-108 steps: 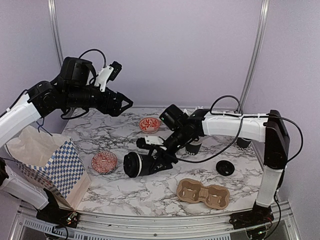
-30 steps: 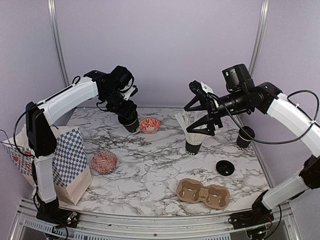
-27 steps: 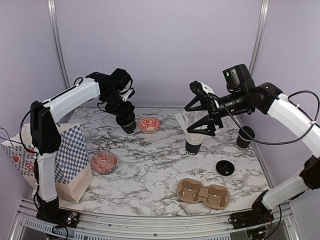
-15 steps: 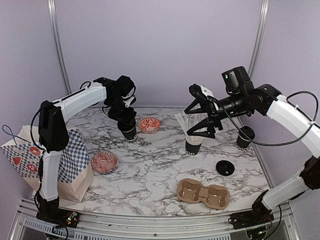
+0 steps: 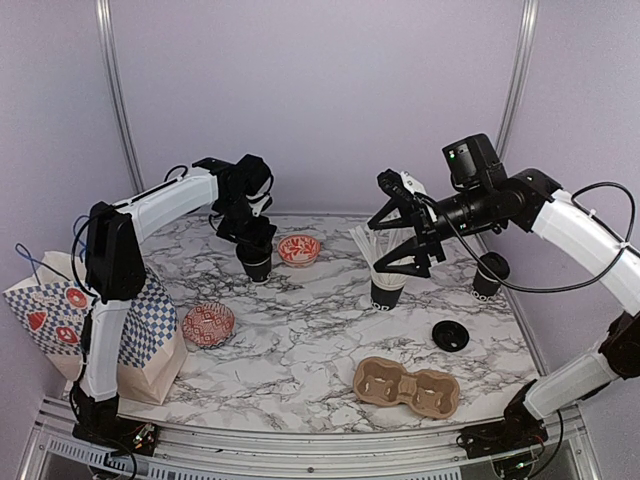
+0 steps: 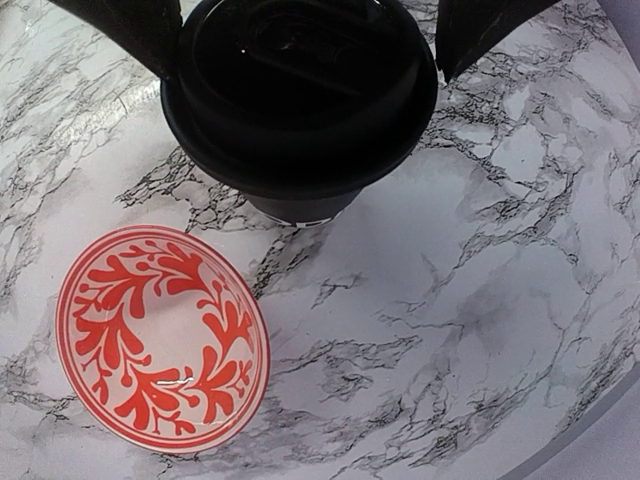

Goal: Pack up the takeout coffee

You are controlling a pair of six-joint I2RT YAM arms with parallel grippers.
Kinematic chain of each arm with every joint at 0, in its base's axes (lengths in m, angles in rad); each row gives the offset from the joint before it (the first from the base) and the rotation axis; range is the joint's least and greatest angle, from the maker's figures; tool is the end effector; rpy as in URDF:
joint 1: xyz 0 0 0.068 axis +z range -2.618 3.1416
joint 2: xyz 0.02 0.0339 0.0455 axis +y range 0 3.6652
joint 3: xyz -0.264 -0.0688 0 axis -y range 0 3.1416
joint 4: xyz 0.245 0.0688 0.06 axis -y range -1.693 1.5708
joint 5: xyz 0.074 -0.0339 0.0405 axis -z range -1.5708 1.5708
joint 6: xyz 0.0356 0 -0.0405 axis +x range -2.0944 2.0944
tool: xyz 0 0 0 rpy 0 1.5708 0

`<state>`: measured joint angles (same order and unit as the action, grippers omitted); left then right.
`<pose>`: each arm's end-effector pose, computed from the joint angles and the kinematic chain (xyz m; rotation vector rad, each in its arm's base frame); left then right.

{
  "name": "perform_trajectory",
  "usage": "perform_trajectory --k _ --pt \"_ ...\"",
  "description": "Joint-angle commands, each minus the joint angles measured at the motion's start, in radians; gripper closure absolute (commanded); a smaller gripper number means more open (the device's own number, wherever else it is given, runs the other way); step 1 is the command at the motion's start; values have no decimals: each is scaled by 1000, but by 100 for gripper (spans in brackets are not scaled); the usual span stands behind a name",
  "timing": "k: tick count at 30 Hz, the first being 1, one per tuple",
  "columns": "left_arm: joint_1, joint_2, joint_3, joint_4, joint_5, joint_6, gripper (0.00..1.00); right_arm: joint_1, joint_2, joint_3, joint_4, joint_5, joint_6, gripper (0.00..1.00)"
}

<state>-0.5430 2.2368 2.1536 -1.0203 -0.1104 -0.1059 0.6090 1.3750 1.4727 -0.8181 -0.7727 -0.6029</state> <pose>0.4143 -0.2454 0.2629 0.5433 2.6079 -0.0626 0.2166 0.1814 0.3904 -1.5527 1.5443 0.8791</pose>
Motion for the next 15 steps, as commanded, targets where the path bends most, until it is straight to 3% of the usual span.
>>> perform_trajectory --k 1,8,15 --pt "9 4 47 -27 -11 -7 11 -6 7 3 -4 -14 -5 1" --pt "-16 -88 54 -13 -27 29 9 -6 22 27 -20 -7 -10 1" --pt "-109 -229 23 19 -82 53 9 -8 29 44 -30 37 -13 1"
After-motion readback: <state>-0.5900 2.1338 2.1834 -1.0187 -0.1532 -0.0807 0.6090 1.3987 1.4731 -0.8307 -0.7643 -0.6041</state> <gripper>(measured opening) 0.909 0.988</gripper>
